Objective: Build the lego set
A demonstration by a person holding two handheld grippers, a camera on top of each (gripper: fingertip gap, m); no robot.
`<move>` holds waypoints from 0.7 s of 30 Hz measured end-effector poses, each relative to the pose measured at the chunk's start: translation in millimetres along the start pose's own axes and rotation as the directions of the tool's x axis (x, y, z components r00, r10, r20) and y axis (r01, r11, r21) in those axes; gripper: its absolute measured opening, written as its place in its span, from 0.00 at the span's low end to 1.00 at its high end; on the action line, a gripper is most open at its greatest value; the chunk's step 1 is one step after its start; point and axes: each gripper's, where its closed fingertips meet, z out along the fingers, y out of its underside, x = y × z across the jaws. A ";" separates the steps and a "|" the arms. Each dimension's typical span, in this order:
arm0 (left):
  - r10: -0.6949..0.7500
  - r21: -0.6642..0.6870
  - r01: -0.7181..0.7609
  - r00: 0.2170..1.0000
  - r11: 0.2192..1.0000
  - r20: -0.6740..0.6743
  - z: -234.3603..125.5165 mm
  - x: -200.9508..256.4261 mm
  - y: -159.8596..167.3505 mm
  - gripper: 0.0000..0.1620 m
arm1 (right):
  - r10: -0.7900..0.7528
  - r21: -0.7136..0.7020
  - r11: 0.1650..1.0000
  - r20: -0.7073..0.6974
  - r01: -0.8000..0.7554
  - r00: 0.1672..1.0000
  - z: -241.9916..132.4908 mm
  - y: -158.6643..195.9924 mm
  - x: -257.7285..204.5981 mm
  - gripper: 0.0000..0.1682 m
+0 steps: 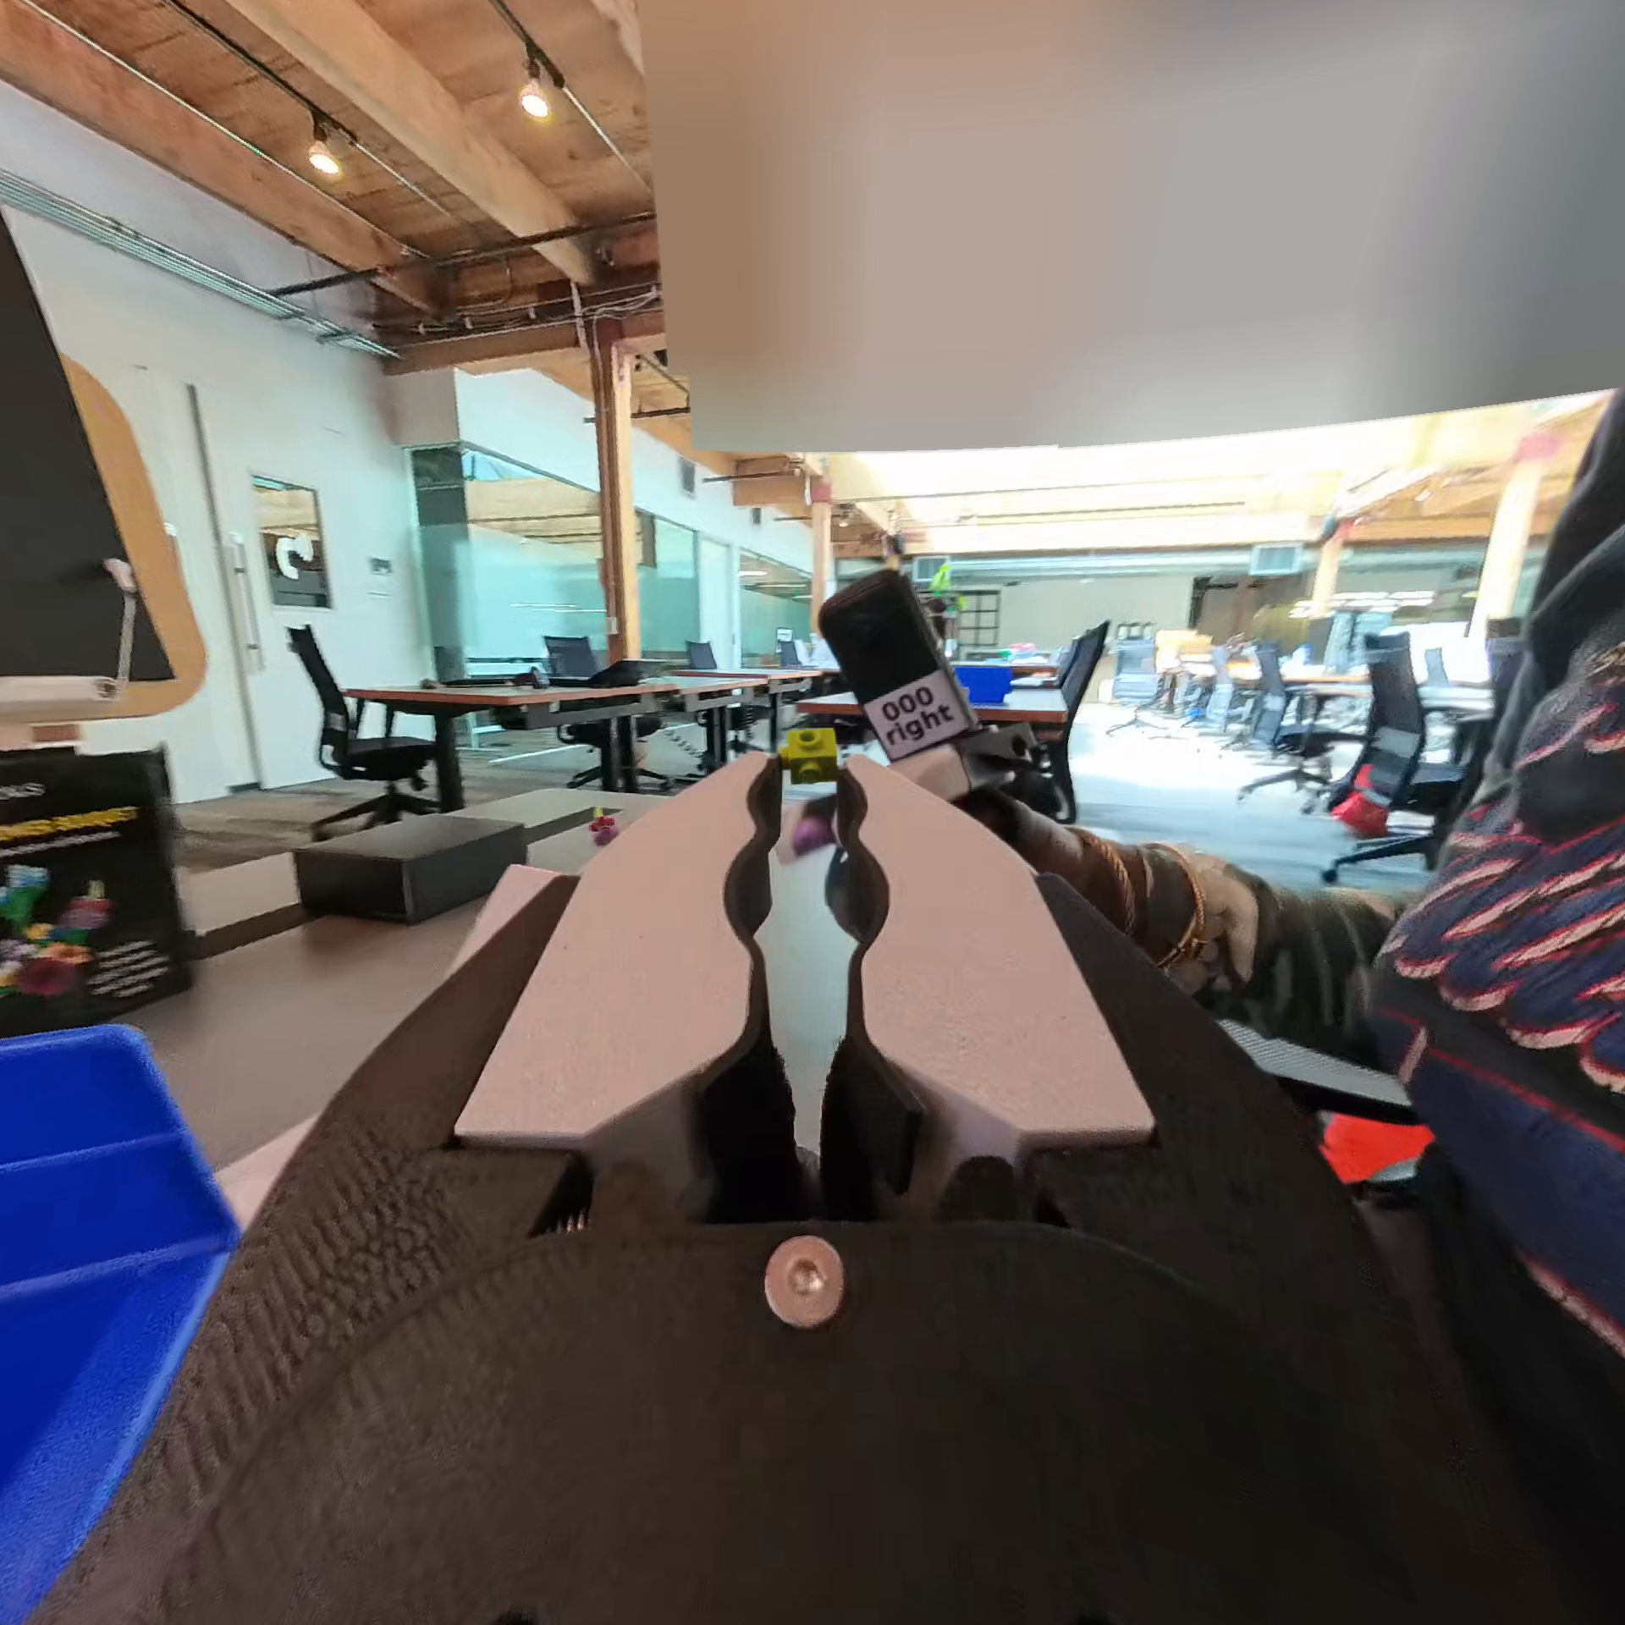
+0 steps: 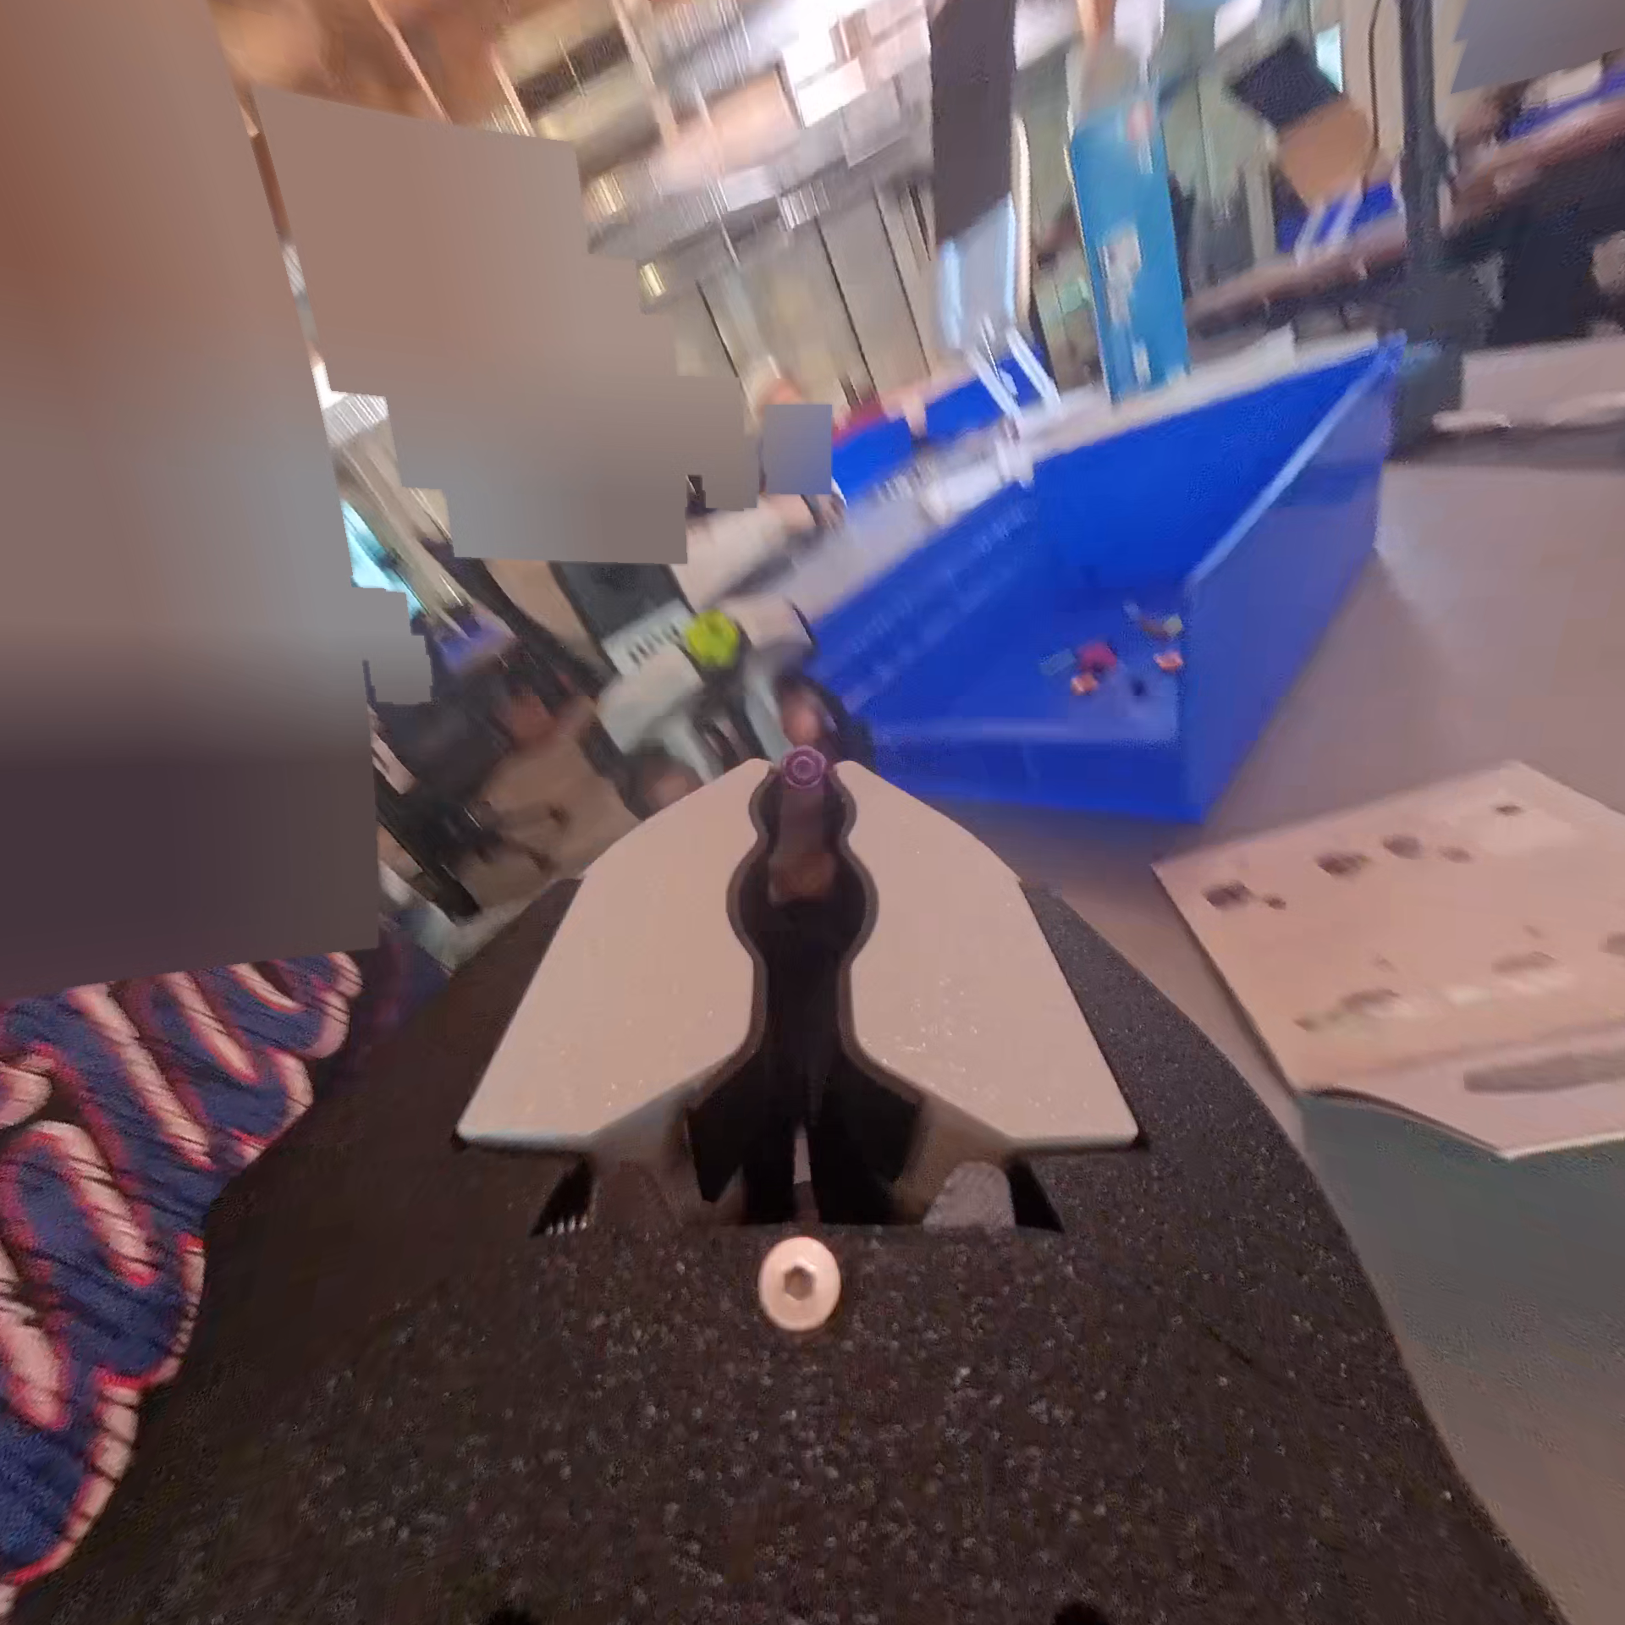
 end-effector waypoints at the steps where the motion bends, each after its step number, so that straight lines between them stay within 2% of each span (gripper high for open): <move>1: -0.022 0.002 0.022 1.000 1.000 -0.013 1.7 2.5 0.7 0.07 | 0.024 0.056 0.998 0.027 -0.026 0.999 -2.4 -6.4 -5.2 0.06; 3: -0.026 -0.049 0.024 0.999 0.998 -0.025 6.2 7.4 9.7 0.07 | 0.021 0.092 0.995 0.040 -0.025 0.999 -5.4 -8.1 -10.0 0.06; 7: 0.041 -0.208 -0.052 0.997 0.977 -0.058 12.8 16.2 35.4 0.07 | -0.004 0.054 0.999 0.021 0.003 1.000 -14.7 5.1 -6.2 0.06; 11: 0.062 -0.296 -0.086 0.994 0.951 -0.087 16.7 20.3 51.0 0.07 | 0.026 0.072 0.997 0.057 -0.030 0.998 -28.4 9.9 -4.1 0.05; 16: 0.083 -0.347 -0.116 0.991 0.931 -0.108 18.7 23.8 60.5 0.07 | 0.054 0.070 0.996 0.089 -0.060 0.995 -30.1 13.1 -5.6 0.05; 21: 0.083 -0.317 -0.115 0.990 0.942 -0.114 16.8 24.8 56.3 0.07 | 0.059 0.034 0.997 0.093 -0.063 0.994 -23.3 22.3 -5.3 0.05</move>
